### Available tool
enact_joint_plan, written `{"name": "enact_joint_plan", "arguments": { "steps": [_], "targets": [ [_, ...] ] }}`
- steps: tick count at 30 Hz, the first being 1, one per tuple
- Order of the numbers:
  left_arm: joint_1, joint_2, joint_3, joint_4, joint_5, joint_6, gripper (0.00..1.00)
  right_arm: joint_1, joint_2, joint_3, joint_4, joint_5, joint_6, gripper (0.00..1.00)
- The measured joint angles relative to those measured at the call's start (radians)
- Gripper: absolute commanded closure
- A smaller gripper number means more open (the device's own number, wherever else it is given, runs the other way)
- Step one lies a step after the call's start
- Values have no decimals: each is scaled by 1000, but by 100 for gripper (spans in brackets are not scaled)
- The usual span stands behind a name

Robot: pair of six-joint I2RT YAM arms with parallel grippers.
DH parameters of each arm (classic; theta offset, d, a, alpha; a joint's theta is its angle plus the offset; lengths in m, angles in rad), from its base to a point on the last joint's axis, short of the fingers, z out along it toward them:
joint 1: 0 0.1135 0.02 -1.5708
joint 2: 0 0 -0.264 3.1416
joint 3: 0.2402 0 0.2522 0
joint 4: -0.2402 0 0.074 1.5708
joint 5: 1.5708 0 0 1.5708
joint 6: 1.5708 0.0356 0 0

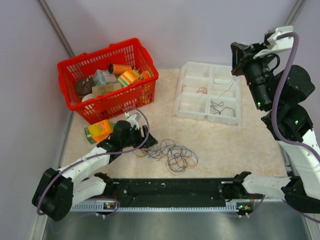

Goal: Untangle the cables

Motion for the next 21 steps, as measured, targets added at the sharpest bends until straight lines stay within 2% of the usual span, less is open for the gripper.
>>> {"name": "enact_joint_plan", "arguments": {
  "steps": [10, 18, 21],
  "targets": [
    [0, -71, 0, -43, 14, 0, 22, -10, 87, 73, 113, -79, 14, 100],
    [0, -116, 0, -87, 13, 0, 19, -121, 221, 66, 167, -206, 120, 100],
    [0, -129, 0, -99, 8, 2, 19, -164, 232, 2, 175, -234, 165, 100]
  ]
}}
